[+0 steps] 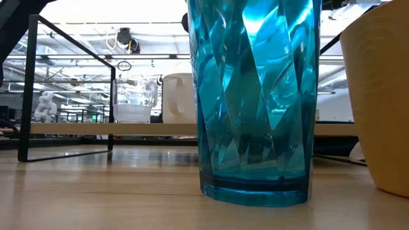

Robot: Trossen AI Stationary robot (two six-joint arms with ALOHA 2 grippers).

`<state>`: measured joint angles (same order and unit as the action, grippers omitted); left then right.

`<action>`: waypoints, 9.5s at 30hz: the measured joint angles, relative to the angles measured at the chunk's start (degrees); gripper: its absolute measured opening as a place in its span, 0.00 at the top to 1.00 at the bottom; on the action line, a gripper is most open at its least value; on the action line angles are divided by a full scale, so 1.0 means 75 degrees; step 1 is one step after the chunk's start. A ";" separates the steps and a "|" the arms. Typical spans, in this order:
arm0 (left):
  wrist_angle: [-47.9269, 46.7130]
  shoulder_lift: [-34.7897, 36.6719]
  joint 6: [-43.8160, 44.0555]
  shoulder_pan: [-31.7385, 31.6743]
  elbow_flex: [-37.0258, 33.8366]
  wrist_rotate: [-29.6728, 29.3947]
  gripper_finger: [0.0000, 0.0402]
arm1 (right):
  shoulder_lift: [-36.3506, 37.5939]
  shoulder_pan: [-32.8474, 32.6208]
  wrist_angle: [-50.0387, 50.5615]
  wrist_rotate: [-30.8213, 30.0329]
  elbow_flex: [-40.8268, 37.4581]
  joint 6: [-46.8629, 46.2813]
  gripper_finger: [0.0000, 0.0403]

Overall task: Stack small to large cups/mugs on shelf
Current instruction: Put the white cup on the shelf, then align the yellow cup with the transparent mug on the shelf

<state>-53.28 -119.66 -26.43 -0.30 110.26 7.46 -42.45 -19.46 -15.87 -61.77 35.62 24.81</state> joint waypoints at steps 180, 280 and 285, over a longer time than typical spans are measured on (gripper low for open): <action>-0.3965 0.1106 0.2730 0.0724 0.2927 -0.2080 0.40 | 0.0005 -0.0222 0.0010 0.0005 -0.0001 -0.0239 0.22; 0.7164 1.5306 0.4056 0.4351 -1.2986 -0.5802 0.41 | -0.4942 -0.5423 -0.3496 -0.3766 0.4077 0.1891 0.22; 0.7171 1.5306 0.4146 0.4351 -1.2986 -0.5799 0.41 | -0.5083 -0.5453 -0.3458 -0.3766 0.3632 0.1267 0.22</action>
<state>0.50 -4.86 4.67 32.34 12.86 -36.03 -80.58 -60.36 -41.81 -90.02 62.86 34.31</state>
